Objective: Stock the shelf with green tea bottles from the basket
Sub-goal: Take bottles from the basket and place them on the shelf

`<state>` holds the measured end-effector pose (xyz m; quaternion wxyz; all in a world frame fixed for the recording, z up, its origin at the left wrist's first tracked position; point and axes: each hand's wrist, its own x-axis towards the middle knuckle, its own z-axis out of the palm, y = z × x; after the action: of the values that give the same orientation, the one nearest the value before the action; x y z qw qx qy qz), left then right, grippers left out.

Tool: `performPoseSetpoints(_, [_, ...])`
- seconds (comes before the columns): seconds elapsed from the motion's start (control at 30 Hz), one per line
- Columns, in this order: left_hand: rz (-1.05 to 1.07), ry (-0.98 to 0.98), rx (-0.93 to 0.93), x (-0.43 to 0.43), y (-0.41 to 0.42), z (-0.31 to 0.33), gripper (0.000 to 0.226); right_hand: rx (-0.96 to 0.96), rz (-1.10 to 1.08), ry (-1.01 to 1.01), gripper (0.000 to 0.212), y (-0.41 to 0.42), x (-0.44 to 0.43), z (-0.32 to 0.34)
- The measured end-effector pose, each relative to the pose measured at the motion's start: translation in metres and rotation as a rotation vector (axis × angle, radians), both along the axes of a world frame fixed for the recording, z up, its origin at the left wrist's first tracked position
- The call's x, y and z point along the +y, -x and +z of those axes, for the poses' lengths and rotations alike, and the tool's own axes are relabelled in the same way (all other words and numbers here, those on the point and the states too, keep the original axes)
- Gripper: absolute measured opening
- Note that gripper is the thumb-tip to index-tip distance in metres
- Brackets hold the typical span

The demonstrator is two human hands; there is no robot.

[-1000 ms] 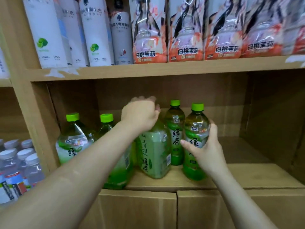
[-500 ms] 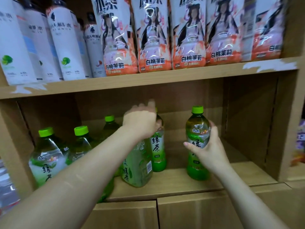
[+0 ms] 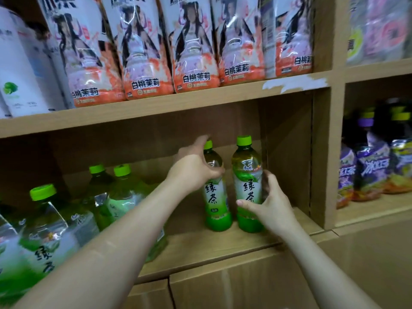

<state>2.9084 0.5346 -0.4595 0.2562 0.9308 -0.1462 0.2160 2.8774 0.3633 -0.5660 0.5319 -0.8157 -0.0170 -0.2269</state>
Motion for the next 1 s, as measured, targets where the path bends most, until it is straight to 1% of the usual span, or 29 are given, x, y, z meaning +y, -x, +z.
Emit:
performPoseSetpoints(0.03, [-0.047, 0.077, -0.020, -0.005, 0.001, -0.006, 0.092, -0.009, -0.022, 0.002, 0.084, 0.001, 0.000, -0.003])
performPoseSetpoints(0.1, [-0.071, 0.258, -0.030, -0.009, 0.005, -0.023, 0.098, -0.041, -0.072, 0.008, 0.077, 0.001, -0.001, -0.008])
performPoseSetpoints(0.17, [-0.041, 0.415, 0.071, -0.007, 0.004, -0.053, 0.108, -0.060, -0.111, -0.006, 0.072, -0.004, -0.003, -0.013])
performPoseSetpoints(0.2, [-0.020, 0.447, 0.160, -0.006, 0.002, -0.071, 0.109, -0.068, -0.129, -0.026, 0.069, -0.008, -0.005, -0.014])
performPoseSetpoints(0.23, [0.006, 0.453, 0.246, -0.005, 0.001, -0.088, 0.101, -0.070, -0.144, -0.051, 0.068, -0.013, -0.007, -0.016])
performPoseSetpoints(0.27, [0.038, 0.458, 0.295, -0.006, -0.003, -0.102, 0.088, -0.070, -0.155, -0.080, 0.068, -0.018, -0.009, -0.016])
performPoseSetpoints(0.3, [0.062, 0.468, 0.302, -0.010, -0.008, -0.110, 0.078, -0.060, -0.164, -0.104, 0.069, -0.024, -0.010, -0.016])
performPoseSetpoints(0.4, [0.041, 0.531, 0.298, -0.025, -0.034, -0.114, 0.070, -0.008, -0.198, -0.160, 0.070, -0.049, -0.012, -0.015])
performPoseSetpoints(0.5, [-0.011, 0.602, 0.279, -0.041, -0.066, -0.111, 0.058, 0.039, -0.188, -0.273, 0.066, -0.084, -0.012, -0.011])
performPoseSetpoints(0.57, [-0.025, 0.625, 0.253, -0.049, -0.089, -0.115, 0.052, 0.054, -0.198, -0.285, 0.063, -0.107, -0.012, -0.007])
performPoseSetpoints(0.67, [-0.007, 0.664, 0.228, -0.061, -0.118, -0.117, 0.052, 0.019, -0.184, -0.378, 0.061, -0.133, -0.011, -0.005])
performPoseSetpoints(0.73, [0.045, 0.638, 0.183, -0.069, -0.130, -0.118, 0.059, -0.005, -0.185, -0.461, 0.064, -0.146, -0.011, -0.007])
performPoseSetpoints(0.8, [0.051, 0.638, 0.114, -0.074, -0.134, -0.121, 0.065, -0.013, -0.187, -0.517, 0.068, -0.155, -0.012, -0.010])
performPoseSetpoints(0.87, [0.006, 0.654, 0.056, -0.077, -0.136, -0.126, 0.061, -0.027, -0.165, -0.562, 0.068, -0.159, -0.014, -0.012])
performPoseSetpoints(0.93, [-0.030, 0.653, 0.037, -0.077, -0.140, -0.130, 0.054, -0.050, -0.160, -0.574, 0.062, -0.161, -0.017, -0.015])
performPoseSetpoints(1.0, [-0.036, 0.660, 0.022, -0.074, -0.145, -0.135, 0.052, -0.068, -0.173, -0.562, 0.056, -0.163, -0.017, -0.017])
